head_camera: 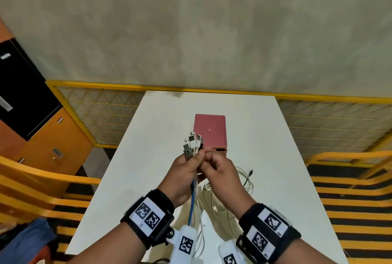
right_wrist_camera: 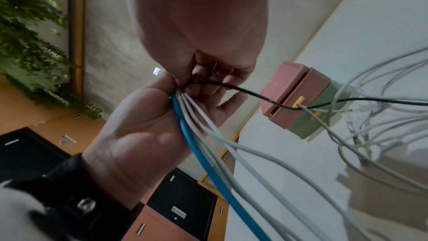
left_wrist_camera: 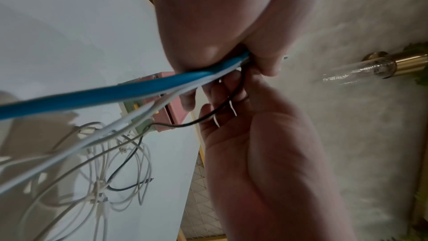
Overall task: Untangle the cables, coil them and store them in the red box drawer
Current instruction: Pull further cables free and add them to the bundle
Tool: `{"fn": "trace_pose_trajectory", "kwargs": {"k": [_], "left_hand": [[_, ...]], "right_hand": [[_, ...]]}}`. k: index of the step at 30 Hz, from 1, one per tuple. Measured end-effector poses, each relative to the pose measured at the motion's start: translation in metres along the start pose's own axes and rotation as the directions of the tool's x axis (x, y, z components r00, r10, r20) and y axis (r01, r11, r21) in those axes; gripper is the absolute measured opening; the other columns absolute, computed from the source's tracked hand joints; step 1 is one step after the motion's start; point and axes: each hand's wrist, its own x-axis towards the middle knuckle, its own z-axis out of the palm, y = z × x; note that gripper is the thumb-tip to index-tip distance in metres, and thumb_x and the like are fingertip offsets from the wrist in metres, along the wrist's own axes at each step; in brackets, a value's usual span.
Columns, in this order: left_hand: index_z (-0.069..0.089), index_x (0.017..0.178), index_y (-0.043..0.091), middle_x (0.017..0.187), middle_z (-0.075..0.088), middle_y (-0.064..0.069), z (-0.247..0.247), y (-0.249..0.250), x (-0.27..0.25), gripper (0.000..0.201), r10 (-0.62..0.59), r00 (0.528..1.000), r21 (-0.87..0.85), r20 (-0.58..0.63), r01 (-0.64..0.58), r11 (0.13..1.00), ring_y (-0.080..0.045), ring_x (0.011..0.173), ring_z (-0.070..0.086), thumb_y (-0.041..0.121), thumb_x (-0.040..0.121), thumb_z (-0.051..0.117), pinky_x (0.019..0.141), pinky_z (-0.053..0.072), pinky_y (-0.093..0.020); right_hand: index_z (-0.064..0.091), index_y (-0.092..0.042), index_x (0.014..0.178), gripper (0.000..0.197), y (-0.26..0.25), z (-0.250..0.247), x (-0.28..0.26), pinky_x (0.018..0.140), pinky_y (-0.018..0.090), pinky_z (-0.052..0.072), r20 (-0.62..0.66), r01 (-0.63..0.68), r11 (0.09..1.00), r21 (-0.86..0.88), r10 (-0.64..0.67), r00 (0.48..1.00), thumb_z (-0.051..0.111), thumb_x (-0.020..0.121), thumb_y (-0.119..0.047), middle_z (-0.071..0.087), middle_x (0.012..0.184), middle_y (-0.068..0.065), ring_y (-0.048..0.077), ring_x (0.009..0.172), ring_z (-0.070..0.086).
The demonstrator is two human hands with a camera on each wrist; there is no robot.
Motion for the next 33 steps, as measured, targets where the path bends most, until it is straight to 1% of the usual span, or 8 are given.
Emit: {"fn": "trace_pose_trajectory", "kwargs": {"k": [6, 8, 10, 13, 17, 21, 27, 33], "left_hand": [[0.067, 0.090, 0.007, 0.094, 0.074, -0.015, -0.002, 0.000, -0.002, 0.029, 0.042, 0.989, -0.033, -0.139, -0.047, 0.998, -0.030, 0.094, 0.071, 0.019, 0.104, 0.044, 0.089, 0.053, -0.042], [0.061, 0.088, 0.006, 0.082, 0.074, -0.014, -0.006, 0.002, -0.001, 0.028, 0.047, 0.982, -0.079, -0.182, -0.062, 0.995, -0.033, 0.092, 0.068, 0.020, 0.105, 0.043, 0.094, 0.049, -0.045], [0.059, 0.088, 0.005, 0.072, 0.071, -0.012, -0.007, 0.004, -0.004, 0.028, 0.060, 0.979, -0.089, -0.197, -0.079, 0.993, -0.033, 0.086, 0.067, 0.020, 0.105, 0.042, 0.095, 0.049, -0.046], [0.061, 0.088, 0.006, 0.065, 0.062, -0.008, -0.004, -0.001, -0.011, 0.029, 0.047, 0.983, -0.029, -0.178, -0.053, 0.998, -0.027, 0.067, 0.068, 0.022, 0.104, 0.044, 0.073, 0.060, -0.039], [0.060, 0.086, 0.004, 0.056, 0.047, -0.005, -0.007, -0.016, -0.024, 0.028, 0.020, 0.998, 0.111, -0.066, -0.012, 0.994, -0.020, 0.048, 0.048, 0.023, 0.103, 0.047, 0.053, 0.048, -0.030], [0.057, 0.080, 0.005, 0.049, 0.038, 0.000, -0.027, -0.033, -0.050, 0.028, -0.103, 0.993, 0.352, 0.058, 0.076, 0.933, -0.016, 0.040, 0.037, 0.022, 0.101, 0.052, 0.048, 0.039, -0.029], [0.057, 0.073, 0.012, 0.053, 0.034, -0.004, -0.070, -0.026, -0.084, 0.027, -0.482, 0.864, 0.490, 0.146, 0.360, 0.794, -0.015, 0.041, 0.027, 0.020, 0.099, 0.057, 0.039, 0.024, -0.022], [0.049, 0.076, 0.010, 0.053, 0.041, 0.003, -0.052, -0.010, -0.063, 0.025, -0.089, 0.992, 0.422, -0.084, 0.117, 0.899, -0.011, 0.041, 0.028, 0.018, 0.094, 0.065, 0.041, 0.022, -0.021]], "right_hand": [[0.066, -0.018, 0.080, 0.011, 0.010, -0.023, -0.010, 0.068, 0.030, 0.049, -0.124, -0.192, 0.981, 0.020, 0.193, 0.973, 0.065, 0.089, -0.023, 0.070, 0.085, -0.002, 0.014, 0.075, 0.063], [0.063, -0.014, 0.077, 0.027, 0.017, -0.037, -0.014, 0.057, 0.029, 0.039, -0.079, -0.443, 0.882, 0.158, 0.459, 0.885, 0.054, 0.096, -0.031, 0.065, 0.074, 0.004, 0.016, 0.062, 0.054], [0.067, -0.009, 0.082, 0.044, 0.021, -0.038, -0.021, 0.054, 0.027, 0.039, 0.161, -0.678, 0.685, 0.268, 0.662, 0.732, 0.045, 0.100, -0.043, 0.067, 0.073, 0.008, 0.016, 0.057, 0.056], [0.072, -0.010, 0.088, 0.052, 0.027, -0.022, -0.023, 0.067, 0.031, 0.048, 0.418, -0.789, 0.512, 0.339, 0.670, 0.614, 0.043, 0.098, -0.053, 0.072, 0.079, 0.009, 0.019, 0.067, 0.064], [0.060, -0.011, 0.094, 0.034, 0.020, -0.011, -0.004, 0.064, 0.031, 0.050, 0.413, -0.741, 0.365, 0.564, 0.652, 0.636, 0.040, 0.101, -0.038, 0.069, 0.067, 0.008, 0.021, 0.056, 0.065], [0.056, -0.011, 0.090, 0.023, 0.021, -0.023, 0.012, 0.068, 0.035, 0.053, 0.324, -0.705, 0.369, 0.605, 0.695, 0.642, 0.040, 0.101, -0.023, 0.073, 0.069, 0.010, 0.023, 0.064, 0.067], [0.061, -0.003, 0.095, 0.026, 0.025, -0.031, 0.021, 0.072, 0.035, 0.050, 0.294, -0.706, 0.380, 0.598, 0.716, 0.634, 0.040, 0.102, -0.017, 0.071, 0.067, 0.007, 0.019, 0.065, 0.064], [0.052, -0.013, 0.104, 0.019, 0.026, -0.013, 0.003, 0.079, 0.040, 0.051, 0.343, -0.710, 0.449, 0.543, 0.653, 0.675, 0.035, 0.105, -0.019, 0.071, 0.106, 0.017, 0.028, 0.093, 0.069]]}}
